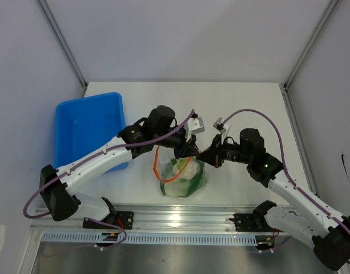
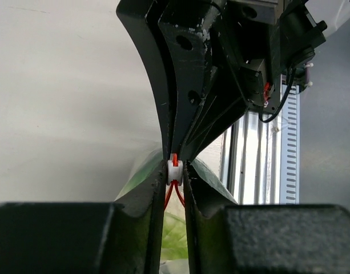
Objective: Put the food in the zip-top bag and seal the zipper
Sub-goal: Zip the zipper food storage bag at the center of the board.
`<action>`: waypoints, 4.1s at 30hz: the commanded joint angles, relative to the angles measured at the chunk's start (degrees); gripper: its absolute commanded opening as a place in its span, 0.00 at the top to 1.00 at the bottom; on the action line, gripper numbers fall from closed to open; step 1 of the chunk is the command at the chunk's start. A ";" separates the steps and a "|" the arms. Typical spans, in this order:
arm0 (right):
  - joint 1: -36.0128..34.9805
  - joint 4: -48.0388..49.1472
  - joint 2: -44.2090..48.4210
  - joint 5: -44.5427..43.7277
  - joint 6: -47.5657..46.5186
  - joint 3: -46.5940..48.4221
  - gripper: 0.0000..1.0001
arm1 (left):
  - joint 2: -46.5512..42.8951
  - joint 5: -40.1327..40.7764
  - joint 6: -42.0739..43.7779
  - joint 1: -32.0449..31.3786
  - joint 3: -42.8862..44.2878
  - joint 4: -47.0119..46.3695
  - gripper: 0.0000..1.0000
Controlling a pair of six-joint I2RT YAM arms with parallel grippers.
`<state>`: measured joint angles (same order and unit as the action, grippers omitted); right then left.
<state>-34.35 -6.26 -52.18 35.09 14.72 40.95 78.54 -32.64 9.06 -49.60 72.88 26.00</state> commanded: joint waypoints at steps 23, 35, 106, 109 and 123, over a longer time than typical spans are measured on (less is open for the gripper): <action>-0.46 1.95 -2.40 7.89 -4.97 2.21 0.43 | -0.41 -6.20 0.17 -0.14 7.97 6.17 1.00; -0.54 15.57 -4.85 11.93 -1.10 -2.54 0.51 | -0.14 -11.39 -0.71 1.26 8.42 6.35 0.99; -4.68 -0.49 -1.25 11.75 -3.11 6.24 0.51 | -4.19 -23.25 -5.29 8.21 3.41 7.03 0.99; -4.76 -2.26 -3.18 14.91 -5.58 7.13 0.53 | -4.01 -24.31 -3.53 8.38 3.93 8.97 0.99; -6.25 4.42 -9.43 20.98 -4.35 8.00 0.66 | -2.08 -27.47 -1.23 9.17 4.81 12.85 1.00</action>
<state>-39.40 -4.56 -60.99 53.49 10.76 45.91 76.27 -57.45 6.20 -41.17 74.65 39.53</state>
